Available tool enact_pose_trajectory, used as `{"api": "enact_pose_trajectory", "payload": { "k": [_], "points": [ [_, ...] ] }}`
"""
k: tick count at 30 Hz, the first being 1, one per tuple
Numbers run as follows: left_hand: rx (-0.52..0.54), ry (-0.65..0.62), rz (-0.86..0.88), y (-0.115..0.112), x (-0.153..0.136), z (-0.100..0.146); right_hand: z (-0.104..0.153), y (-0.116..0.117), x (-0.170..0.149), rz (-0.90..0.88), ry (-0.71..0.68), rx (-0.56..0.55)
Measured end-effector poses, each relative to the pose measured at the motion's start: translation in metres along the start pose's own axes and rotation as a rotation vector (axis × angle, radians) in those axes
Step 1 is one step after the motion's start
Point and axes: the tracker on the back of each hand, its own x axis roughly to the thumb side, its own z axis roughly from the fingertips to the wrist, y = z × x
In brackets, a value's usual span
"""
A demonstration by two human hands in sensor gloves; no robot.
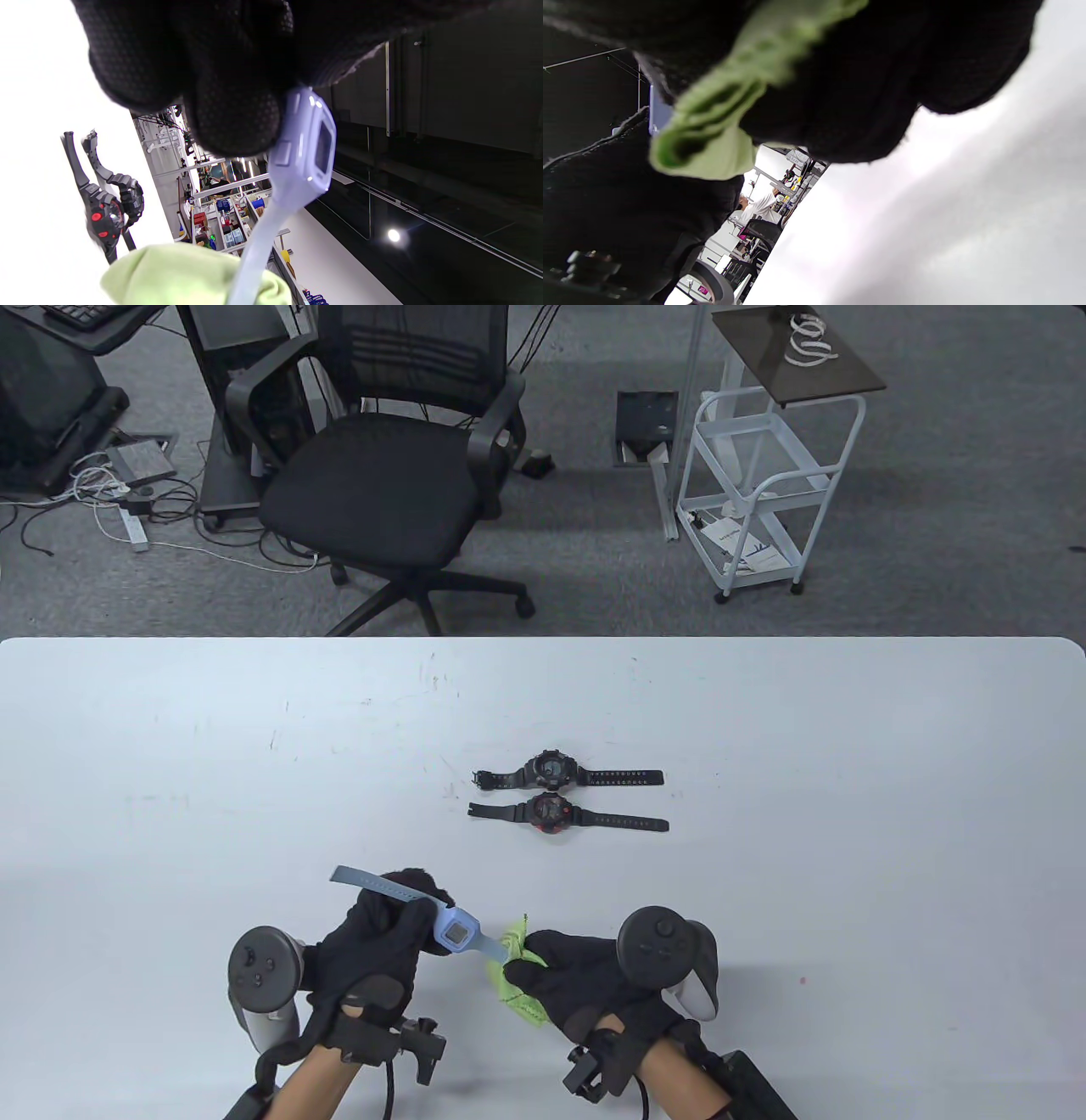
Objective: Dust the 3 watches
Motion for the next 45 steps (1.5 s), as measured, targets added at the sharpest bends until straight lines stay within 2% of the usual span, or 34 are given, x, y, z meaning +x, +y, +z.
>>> {"api": "enact_pose_trajectory", "payload": {
  "k": [6,14,20,25,30,45],
  "points": [
    [0.012,0.002,0.003,0.0012,-0.0001,0.0001,0.0009,-0.0026,0.0018,0.018,0.001,-0.027],
    [0.017,-0.002,0.005,0.0021,0.0006,0.0002,0.0002,-0.0010,0.0005,-0.032,0.013,0.036],
    [0.030,0.002,0.009,0.0043,0.0003,0.0000,0.0019,-0.0041,0.0010,0.013,0.010,-0.033],
    [0.025,-0.001,0.006,0.0042,0.0001,0.0002,0.0006,-0.0022,-0.0002,-0.018,0.011,0.013],
    [0.031,-0.002,0.004,0.0048,0.0000,0.0003,0.0008,-0.0032,-0.0002,-0.044,-0.003,-0.011],
    [0.037,-0.002,0.013,0.0056,0.0000,0.0004,0.0020,-0.0043,0.0016,-0.046,-0.010,0.030]
  ]
}}
